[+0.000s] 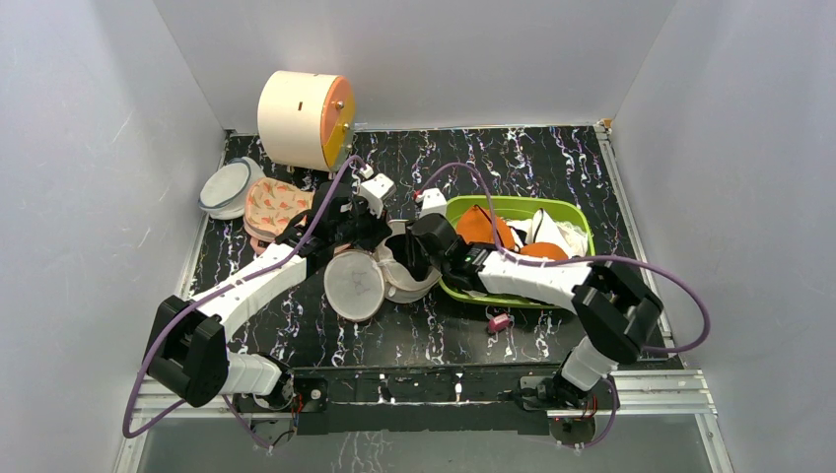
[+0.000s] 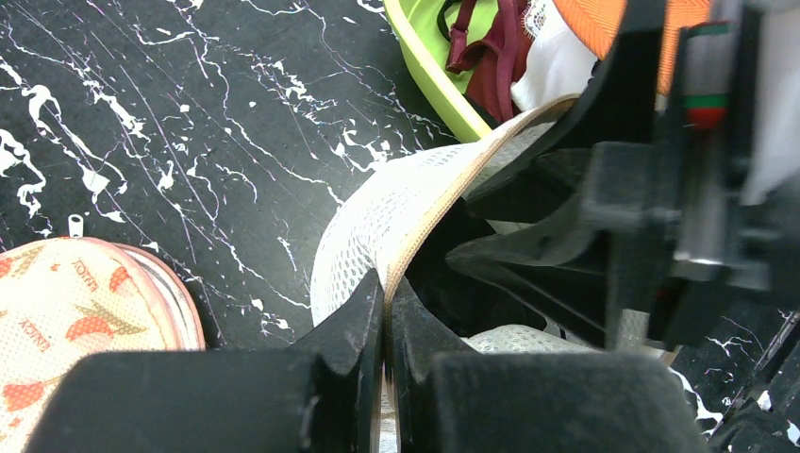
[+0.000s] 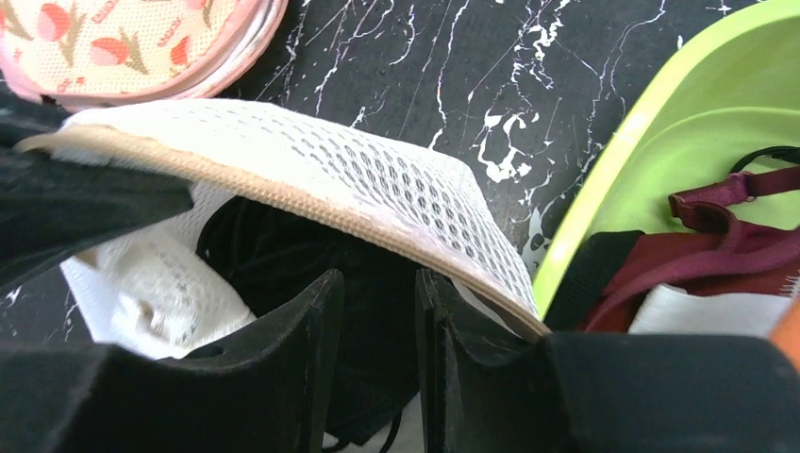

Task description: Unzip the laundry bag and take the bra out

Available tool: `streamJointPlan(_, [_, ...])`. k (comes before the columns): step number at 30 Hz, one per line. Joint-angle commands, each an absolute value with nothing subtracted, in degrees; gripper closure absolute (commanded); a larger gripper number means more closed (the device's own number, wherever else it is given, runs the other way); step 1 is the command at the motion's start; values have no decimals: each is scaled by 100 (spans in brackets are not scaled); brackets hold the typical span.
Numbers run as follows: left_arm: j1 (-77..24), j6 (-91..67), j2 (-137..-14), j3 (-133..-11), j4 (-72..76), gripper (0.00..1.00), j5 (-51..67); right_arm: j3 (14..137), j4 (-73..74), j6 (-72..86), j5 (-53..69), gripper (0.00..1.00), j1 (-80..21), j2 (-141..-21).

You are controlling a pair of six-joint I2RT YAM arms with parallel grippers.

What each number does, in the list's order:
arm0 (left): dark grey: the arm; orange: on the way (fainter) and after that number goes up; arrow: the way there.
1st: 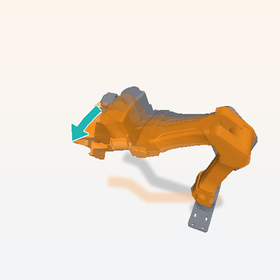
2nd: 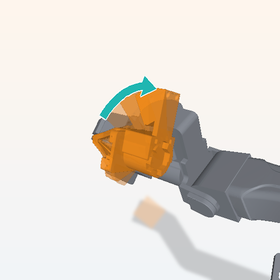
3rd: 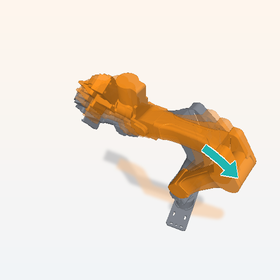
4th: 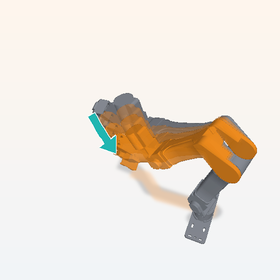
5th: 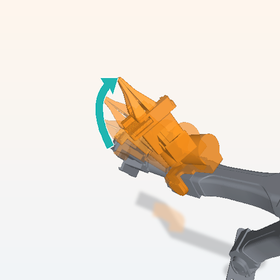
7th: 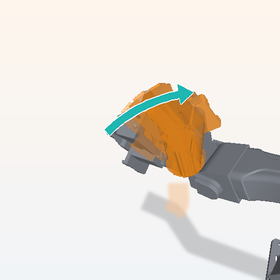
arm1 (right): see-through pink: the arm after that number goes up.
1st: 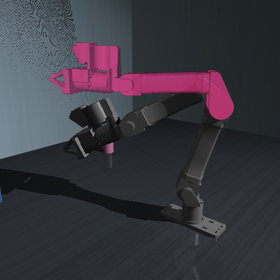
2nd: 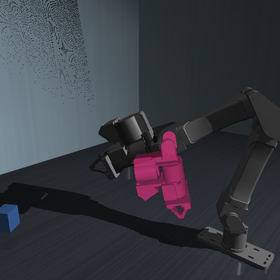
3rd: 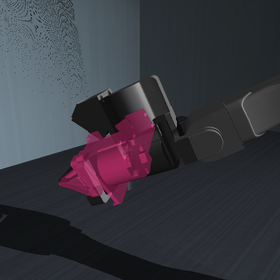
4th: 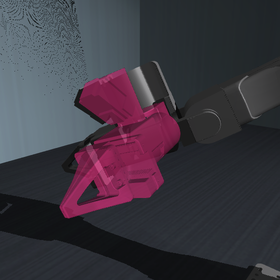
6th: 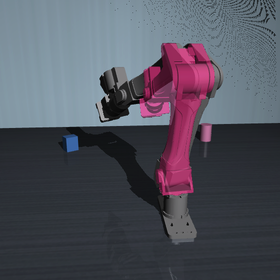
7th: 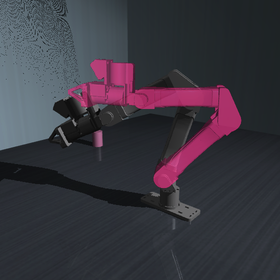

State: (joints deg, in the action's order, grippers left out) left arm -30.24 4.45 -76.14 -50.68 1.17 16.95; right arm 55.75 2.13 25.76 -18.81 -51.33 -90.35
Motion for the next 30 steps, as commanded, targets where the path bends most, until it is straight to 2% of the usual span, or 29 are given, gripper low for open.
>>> streamJointPlan(1, [-3067, 421, -7325, -5082, 166, 100, 1799, 5991, -400, 2768, -2285, 69, -5150, -9360])
streamJointPlan(9, [-3065, 369, -7342, -5089, 195, 100, 1871, 6111, -637, 3075, -2964, 67, -5280, -9849])
streamJointPlan(22, [-3066, 333, -7427, -5113, 196, 100, 1899, 5872, -1729, 3375, -3707, 41, -5309, -10734])
streamJointPlan(28, [-3060, 342, -7448, -5117, 185, 100, 1881, 5970, -1682, 3371, -3770, 32, -5309, -11052])
streamJointPlan(30, [-3067, 337, -7447, -5117, 185, 100, 1881, 5952, -1687, 3404, -3763, 32, -5299, -11118])
